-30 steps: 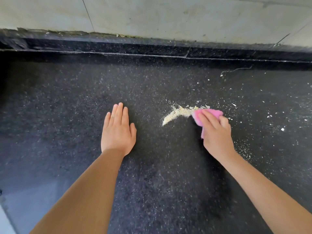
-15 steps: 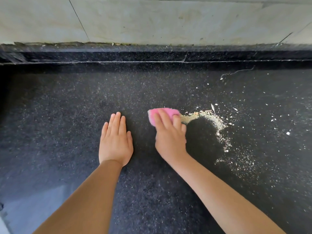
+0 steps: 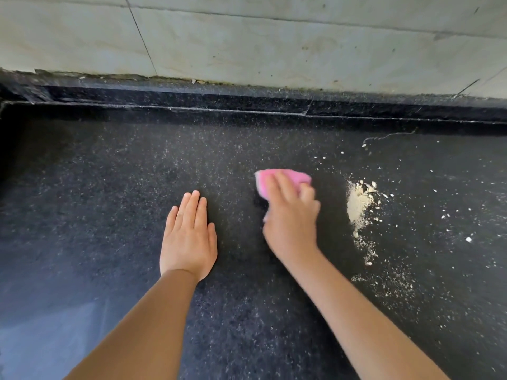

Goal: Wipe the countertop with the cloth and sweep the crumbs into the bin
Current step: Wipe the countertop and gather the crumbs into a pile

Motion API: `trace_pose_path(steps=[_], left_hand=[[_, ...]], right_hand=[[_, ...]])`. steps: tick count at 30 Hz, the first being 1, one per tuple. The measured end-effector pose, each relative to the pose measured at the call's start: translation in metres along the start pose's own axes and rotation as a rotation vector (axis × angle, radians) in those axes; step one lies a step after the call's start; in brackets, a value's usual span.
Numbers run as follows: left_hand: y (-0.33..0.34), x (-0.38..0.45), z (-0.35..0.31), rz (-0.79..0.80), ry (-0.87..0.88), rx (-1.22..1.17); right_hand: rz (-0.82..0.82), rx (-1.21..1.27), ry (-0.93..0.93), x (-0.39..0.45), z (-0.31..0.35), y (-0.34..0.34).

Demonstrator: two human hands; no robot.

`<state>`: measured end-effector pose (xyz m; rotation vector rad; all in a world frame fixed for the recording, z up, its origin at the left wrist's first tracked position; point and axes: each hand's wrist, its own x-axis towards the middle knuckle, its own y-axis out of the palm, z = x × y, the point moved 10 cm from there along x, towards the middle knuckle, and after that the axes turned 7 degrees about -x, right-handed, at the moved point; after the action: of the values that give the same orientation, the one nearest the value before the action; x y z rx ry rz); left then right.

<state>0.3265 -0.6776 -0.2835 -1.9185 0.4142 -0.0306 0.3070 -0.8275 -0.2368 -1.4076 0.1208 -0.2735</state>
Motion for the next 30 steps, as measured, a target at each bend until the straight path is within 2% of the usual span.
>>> trace_pose_path(steps=[2, 5, 8, 11, 15, 18, 21, 24, 27, 30], left_hand=[[-0.001, 0.001, 0.0, -0.013, 0.006, -0.011], [0.001, 0.001, 0.0, -0.011, 0.007, -0.023], [0.0, 0.001, 0.001, -0.025, 0.006, -0.037], [0.003, 0.001, 0.002, -0.018, 0.005, -0.04], [0.002, 0.001, 0.002, -0.016, 0.005, -0.046], [0.002, 0.001, 0.002, -0.021, 0.012, -0.043], [0.002, 0.002, 0.003, -0.024, 0.015, -0.039], [0.003, 0.002, 0.004, -0.029, 0.017, -0.037], [0.002, 0.002, 0.004, -0.031, 0.012, -0.021], [0.003, 0.002, 0.003, -0.015, 0.009, -0.01]], right_hand=[[0.049, 0.005, -0.099, -0.002, 0.036, 0.013], [0.187, 0.013, -0.12, 0.012, 0.047, 0.041], [0.207, 0.008, 0.003, 0.037, 0.018, 0.045], [0.186, -0.027, 0.185, 0.051, -0.04, 0.04], [0.112, -0.072, 0.392, 0.037, -0.119, 0.019], [0.116, -0.079, 0.482, 0.022, -0.146, 0.012], [0.046, -0.069, 0.386, 0.029, -0.12, 0.003], [0.013, 0.014, 0.161, 0.048, -0.046, 0.004], [0.096, 0.031, -0.041, 0.069, 0.024, 0.028], [0.195, -0.035, -0.074, 0.093, 0.042, 0.054]])
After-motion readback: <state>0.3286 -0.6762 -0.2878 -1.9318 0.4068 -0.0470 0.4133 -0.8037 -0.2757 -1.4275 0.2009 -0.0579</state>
